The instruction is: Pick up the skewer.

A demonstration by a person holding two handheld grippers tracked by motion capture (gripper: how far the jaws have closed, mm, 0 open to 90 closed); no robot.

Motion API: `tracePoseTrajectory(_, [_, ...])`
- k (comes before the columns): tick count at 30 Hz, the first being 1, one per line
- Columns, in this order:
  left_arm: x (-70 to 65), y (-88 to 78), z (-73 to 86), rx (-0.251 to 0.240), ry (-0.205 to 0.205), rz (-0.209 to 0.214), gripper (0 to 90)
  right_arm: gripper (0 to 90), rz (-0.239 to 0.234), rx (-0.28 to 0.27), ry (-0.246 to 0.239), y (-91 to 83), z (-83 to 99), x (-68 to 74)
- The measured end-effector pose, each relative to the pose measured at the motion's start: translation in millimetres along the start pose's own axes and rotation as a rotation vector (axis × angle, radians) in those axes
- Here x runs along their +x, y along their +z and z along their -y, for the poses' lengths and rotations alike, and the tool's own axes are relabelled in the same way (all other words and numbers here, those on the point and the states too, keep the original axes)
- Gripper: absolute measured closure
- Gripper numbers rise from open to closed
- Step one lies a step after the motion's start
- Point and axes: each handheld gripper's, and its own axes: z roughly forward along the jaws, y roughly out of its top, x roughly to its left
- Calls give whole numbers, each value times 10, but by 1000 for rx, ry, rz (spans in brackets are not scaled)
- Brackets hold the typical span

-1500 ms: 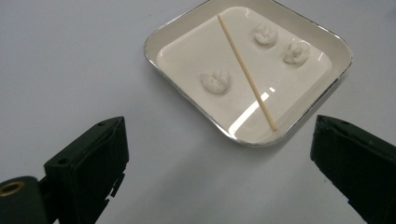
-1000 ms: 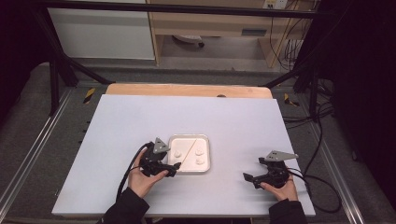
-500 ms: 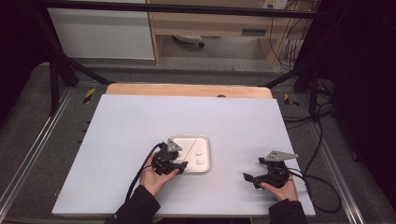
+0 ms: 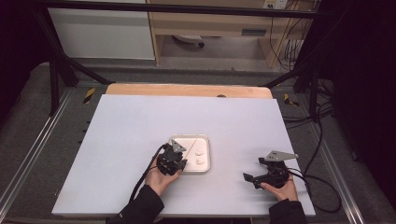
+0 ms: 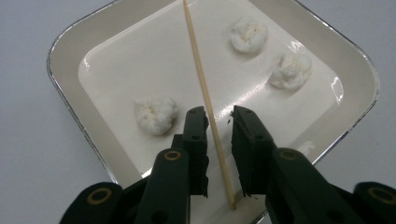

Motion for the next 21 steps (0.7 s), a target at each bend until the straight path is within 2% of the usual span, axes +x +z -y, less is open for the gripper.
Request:
tracePoseTrajectory(14, [-56, 20, 8, -11, -22, -57, 878, 8, -1, 0, -2, 3, 1, 0])
tracePoseTrajectory(18, [-60, 19, 18, -20, -33, -60, 885, 8, -1, 0, -2, 3, 1, 0])
tracePoseTrajectory(21, [-44, 19, 33, -35, -49, -46, 888, 9, -2, -1, -2, 3, 1, 1])
